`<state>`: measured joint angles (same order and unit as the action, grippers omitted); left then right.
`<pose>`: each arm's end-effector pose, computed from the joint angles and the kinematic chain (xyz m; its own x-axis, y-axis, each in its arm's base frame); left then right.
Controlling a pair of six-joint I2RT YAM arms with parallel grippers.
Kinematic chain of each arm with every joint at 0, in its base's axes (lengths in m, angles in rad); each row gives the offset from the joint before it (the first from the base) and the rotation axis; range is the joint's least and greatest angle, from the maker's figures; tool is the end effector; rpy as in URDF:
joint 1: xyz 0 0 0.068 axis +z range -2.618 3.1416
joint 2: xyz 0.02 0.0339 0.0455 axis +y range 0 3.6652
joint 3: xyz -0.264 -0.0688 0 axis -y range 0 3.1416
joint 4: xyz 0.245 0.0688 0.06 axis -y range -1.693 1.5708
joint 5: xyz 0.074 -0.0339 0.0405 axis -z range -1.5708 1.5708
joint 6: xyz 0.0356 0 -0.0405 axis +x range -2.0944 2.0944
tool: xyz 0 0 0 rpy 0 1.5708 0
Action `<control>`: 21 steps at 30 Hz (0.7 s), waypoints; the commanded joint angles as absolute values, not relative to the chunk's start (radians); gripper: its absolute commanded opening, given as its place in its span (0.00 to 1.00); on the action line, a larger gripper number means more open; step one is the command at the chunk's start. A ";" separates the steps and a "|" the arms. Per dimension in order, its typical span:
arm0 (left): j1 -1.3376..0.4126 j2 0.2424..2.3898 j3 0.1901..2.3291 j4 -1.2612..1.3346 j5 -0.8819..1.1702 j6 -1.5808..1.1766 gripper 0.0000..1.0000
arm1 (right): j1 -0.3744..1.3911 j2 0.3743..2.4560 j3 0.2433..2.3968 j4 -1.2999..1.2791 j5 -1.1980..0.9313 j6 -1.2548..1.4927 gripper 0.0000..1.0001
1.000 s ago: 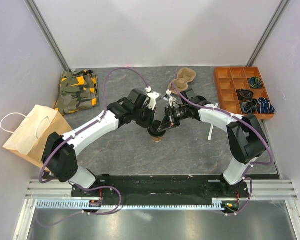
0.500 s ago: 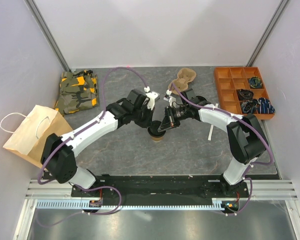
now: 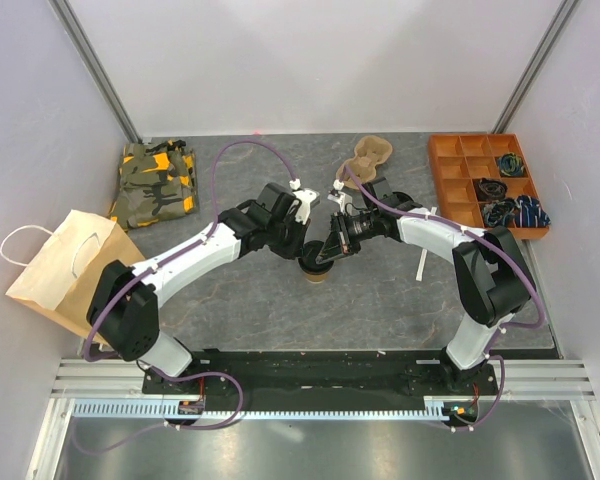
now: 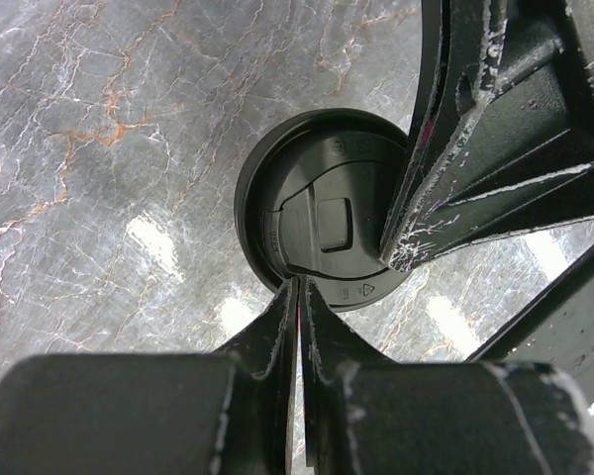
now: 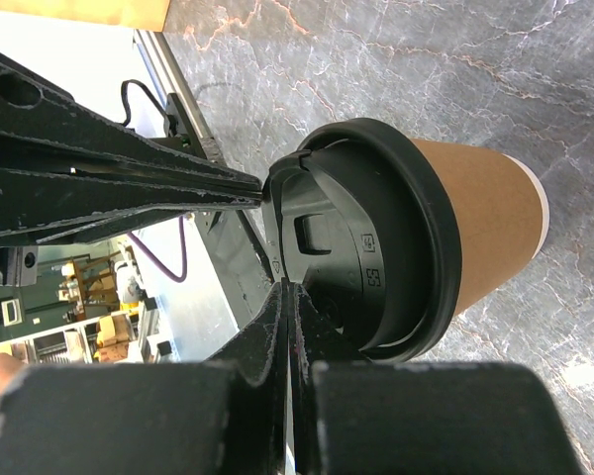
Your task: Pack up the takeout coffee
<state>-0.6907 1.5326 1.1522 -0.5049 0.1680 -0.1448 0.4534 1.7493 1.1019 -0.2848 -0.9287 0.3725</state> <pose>0.2496 -0.2140 0.2576 -0.6928 0.3881 -0.6078 0.6162 0.7564 -0.2194 0.3069 0.1813 0.1969 -0.9240 -0.2078 -0.3212 -0.3813 0.4347 0.8159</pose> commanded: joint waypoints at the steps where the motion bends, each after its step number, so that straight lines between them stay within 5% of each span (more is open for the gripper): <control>1: -0.693 1.493 1.202 -0.543 0.193 -0.138 0.08 | 0.448 1.776 1.088 -0.301 -0.854 0.342 0.01; 9: -0.696 1.473 1.319 -0.572 0.190 -0.141 0.08 | 0.448 1.766 1.083 -0.301 -0.856 0.341 0.01; 21: -0.703 1.571 1.155 -0.545 0.204 -0.150 0.08 | 0.446 1.775 1.075 -0.301 -0.857 0.336 0.01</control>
